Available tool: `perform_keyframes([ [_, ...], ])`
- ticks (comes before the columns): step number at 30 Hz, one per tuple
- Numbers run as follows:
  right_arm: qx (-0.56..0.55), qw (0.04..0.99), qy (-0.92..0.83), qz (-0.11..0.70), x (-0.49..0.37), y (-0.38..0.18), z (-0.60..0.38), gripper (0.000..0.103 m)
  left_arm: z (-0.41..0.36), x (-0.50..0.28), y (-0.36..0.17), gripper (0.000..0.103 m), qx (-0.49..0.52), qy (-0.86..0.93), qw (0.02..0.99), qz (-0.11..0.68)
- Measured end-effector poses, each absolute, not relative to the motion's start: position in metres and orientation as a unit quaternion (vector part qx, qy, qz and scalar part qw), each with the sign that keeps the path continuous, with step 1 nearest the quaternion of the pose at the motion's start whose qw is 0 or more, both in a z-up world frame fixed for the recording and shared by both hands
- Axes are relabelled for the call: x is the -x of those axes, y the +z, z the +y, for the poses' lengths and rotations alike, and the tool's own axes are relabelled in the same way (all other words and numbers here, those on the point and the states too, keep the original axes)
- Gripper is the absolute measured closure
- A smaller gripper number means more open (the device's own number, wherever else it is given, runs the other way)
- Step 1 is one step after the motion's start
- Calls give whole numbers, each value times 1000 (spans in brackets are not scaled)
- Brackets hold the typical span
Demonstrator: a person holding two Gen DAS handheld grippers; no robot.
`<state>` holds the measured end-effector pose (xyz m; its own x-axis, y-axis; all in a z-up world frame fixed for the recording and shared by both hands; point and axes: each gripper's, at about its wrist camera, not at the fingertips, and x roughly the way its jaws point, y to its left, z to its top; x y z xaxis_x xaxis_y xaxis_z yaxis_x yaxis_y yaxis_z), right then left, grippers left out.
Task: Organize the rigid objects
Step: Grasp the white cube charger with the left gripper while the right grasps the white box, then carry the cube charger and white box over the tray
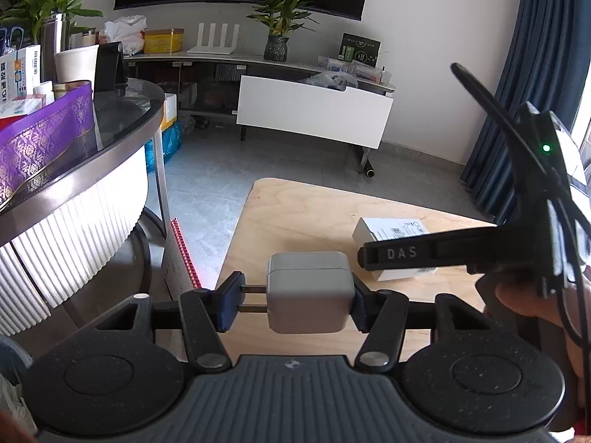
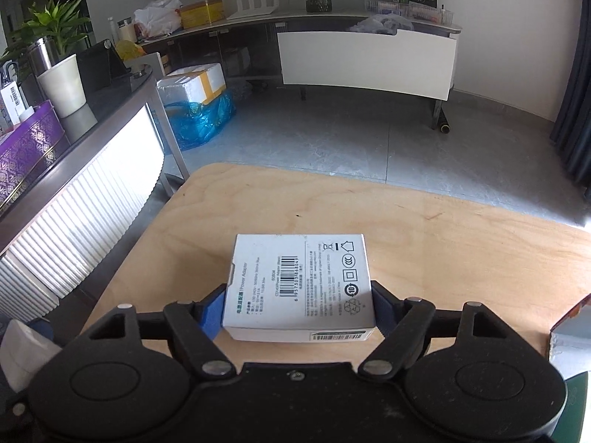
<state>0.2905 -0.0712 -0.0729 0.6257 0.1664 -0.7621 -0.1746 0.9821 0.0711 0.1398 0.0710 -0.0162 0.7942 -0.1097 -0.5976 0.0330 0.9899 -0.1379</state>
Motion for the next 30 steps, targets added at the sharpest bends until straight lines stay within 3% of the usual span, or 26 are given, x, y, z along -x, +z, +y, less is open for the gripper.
perform_keyframes([
  [15,-18,929,40,368,-124,12,-139,11,28,-75,20,45,30,-81,948,306],
  [30,-27,939,27,342,-31,40,-161,11,-8,-15,38,45,15,-97,949,299],
])
